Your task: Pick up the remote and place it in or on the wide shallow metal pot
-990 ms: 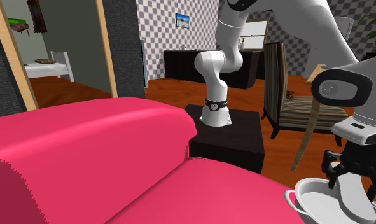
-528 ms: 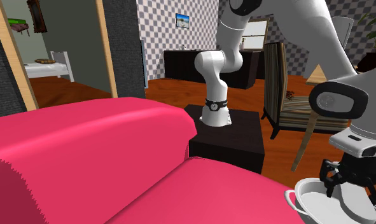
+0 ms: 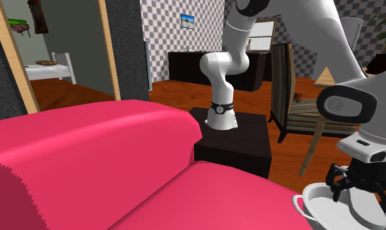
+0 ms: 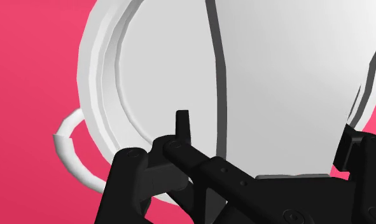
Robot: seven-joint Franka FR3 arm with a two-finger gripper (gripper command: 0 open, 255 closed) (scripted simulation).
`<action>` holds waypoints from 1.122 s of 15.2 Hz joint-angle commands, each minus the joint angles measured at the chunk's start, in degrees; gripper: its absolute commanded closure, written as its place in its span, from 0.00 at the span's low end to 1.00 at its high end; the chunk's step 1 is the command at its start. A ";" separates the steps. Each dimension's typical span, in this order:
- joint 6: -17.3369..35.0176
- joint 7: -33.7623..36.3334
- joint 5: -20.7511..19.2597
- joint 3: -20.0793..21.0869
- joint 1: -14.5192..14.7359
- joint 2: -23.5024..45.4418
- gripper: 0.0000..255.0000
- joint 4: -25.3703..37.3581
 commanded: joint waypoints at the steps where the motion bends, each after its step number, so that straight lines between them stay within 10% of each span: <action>1: -0.08 0.08 0.03 0.08 0.13 0.43 0.00 -0.38; 17: -5.10 -1.13 1.47 1.26 -1.00 -5.43 0.00 -1.19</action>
